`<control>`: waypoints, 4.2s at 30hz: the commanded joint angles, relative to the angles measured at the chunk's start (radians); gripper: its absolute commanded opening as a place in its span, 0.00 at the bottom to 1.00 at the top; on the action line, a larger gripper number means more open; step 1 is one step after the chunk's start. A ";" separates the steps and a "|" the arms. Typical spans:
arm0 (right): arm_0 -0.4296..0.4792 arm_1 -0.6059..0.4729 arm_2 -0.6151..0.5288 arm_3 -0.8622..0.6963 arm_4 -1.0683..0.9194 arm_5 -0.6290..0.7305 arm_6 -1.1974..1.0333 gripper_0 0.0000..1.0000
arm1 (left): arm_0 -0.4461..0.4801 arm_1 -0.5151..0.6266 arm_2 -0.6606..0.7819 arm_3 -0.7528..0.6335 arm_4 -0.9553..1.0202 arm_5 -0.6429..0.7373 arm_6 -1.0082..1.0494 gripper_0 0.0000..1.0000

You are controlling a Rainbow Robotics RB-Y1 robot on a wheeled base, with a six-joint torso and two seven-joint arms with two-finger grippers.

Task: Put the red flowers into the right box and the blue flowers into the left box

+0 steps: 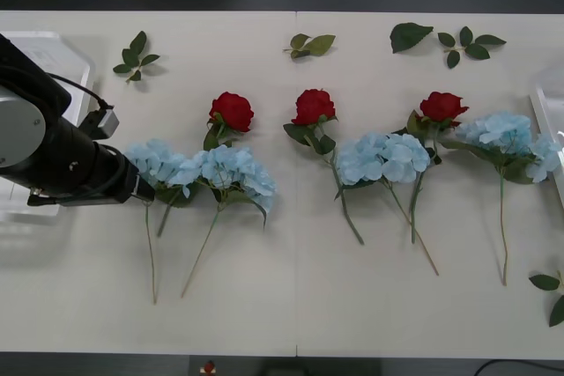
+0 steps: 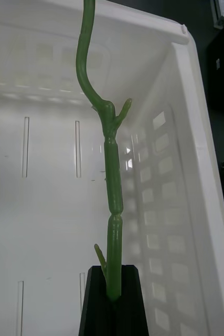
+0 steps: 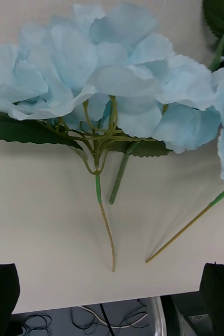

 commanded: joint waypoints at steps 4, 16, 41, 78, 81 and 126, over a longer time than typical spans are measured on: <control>-0.011 0.001 0.020 0.051 0.030 -0.024 0.006 0.00 | -0.003 0.021 -0.069 0.039 -0.049 -0.077 0.026 1.00; -0.023 0.055 0.075 0.082 0.046 -0.130 0.012 0.18 | -0.016 0.039 -0.219 0.142 -0.082 -0.226 0.009 1.00; -0.194 -0.005 0.076 0.036 -0.052 0.326 -0.247 0.92 | -0.054 0.039 -0.363 0.236 -0.144 -0.364 0.003 0.51; -0.161 -0.022 0.078 -0.907 1.202 0.823 -1.648 0.96 | -0.060 0.113 -0.250 0.095 -0.154 -0.274 -0.040 0.00; -0.131 0.009 0.078 -0.904 1.288 0.815 -1.649 0.96 | -0.056 0.112 -0.151 0.067 -0.151 -0.209 -0.089 0.00; -0.111 0.225 0.107 -0.628 1.443 0.580 -1.554 0.79 | -0.496 0.184 0.094 1.158 -0.122 -0.514 -1.043 0.00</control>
